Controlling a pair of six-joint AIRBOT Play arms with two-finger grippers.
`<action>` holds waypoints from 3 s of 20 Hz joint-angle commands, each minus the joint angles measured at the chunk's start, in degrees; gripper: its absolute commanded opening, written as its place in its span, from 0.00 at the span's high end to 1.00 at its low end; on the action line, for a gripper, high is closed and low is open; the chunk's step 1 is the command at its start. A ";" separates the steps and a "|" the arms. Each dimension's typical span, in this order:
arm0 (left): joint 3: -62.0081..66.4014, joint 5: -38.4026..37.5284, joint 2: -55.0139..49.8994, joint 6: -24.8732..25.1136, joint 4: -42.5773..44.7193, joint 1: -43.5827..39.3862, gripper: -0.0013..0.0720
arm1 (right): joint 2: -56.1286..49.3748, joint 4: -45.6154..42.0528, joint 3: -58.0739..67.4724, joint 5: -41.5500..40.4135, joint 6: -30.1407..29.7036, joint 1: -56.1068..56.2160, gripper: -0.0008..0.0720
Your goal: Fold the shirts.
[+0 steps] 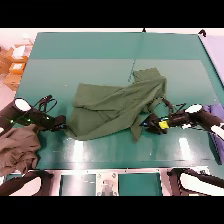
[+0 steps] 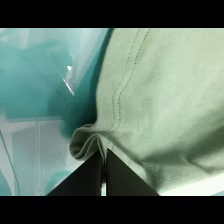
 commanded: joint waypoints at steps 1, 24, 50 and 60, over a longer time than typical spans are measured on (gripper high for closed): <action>0.00 0.20 0.04 1.11 -0.44 0.04 0.96 | -3.08 5.35 -1.31 -6.21 -2.86 7.56 0.47; 89.81 -6.14 18.88 -4.04 3.10 0.04 0.96 | 28.28 6.23 85.90 -5.38 3.13 -31.54 0.97; 61.48 5.88 -39.10 14.32 -9.25 0.83 0.47 | -26.86 -2.34 54.07 -13.51 2.86 -6.38 0.63; 50.84 -31.17 -29.46 0.39 -4.48 18.62 0.17 | -5.22 -17.31 31.21 14.21 1.05 -28.09 0.62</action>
